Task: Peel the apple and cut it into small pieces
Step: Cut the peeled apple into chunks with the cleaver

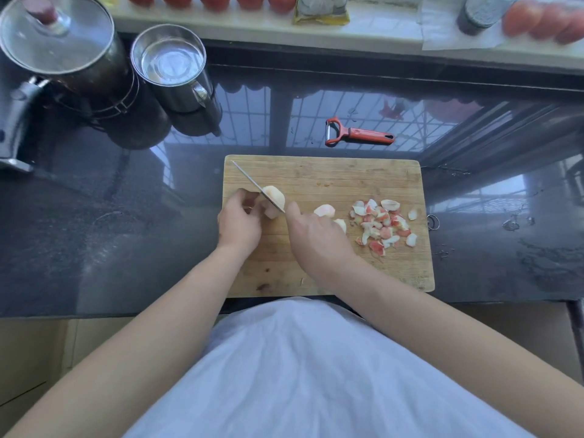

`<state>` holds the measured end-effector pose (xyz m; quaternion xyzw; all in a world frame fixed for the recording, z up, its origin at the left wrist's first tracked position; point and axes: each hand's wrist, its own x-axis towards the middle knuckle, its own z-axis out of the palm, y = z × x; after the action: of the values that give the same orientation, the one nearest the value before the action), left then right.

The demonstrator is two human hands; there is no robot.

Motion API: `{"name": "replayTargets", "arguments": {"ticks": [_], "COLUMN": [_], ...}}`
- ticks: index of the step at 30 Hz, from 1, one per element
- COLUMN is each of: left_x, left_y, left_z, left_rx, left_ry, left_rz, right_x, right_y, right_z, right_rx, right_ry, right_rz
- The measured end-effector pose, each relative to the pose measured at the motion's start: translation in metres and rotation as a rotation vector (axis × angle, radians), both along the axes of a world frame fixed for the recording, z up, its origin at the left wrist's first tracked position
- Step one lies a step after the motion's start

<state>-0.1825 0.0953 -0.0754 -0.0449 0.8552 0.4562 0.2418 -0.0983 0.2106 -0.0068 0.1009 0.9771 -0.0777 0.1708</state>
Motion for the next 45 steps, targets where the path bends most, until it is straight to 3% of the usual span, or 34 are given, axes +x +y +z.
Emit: {"name": "replayTargets", "arguments": {"ticks": [4,10,13,22,28,38,45], "left_x": [-0.016,0.027,0.035,0.022,0.024,0.022,0.022], "left_y": [-0.008,-0.004,-0.012,-0.018,-0.016,-0.012,-0.011], "left_z": [0.002,0.01,0.0,-0.006,-0.008,-0.019,-0.011], "left_rx": [0.019,-0.016,-0.088,-0.308,-0.426,-0.272,-0.294], "left_ry": [-0.107,0.227,0.341,0.376,0.431,0.493,0.517], "left_rz": [0.005,-0.119,-0.216,-0.294,-0.337,-0.298,-0.296], "right_x": [-0.02,-0.041,-0.048,-0.017,0.012,0.005,0.01], "right_y": [0.005,0.02,0.017,-0.008,-0.025,-0.025,-0.038], "right_z": [0.005,0.021,0.023,0.016,-0.001,-0.004,-0.01], "right_rx": [-0.086,-0.195,-0.176,-0.069,0.042,-0.022,0.176], "right_ry": [-0.057,-0.302,-0.282,-0.118,0.021,0.026,0.076], "right_rz": [-0.05,-0.123,-0.08,-0.091,0.069,0.027,0.062]}}
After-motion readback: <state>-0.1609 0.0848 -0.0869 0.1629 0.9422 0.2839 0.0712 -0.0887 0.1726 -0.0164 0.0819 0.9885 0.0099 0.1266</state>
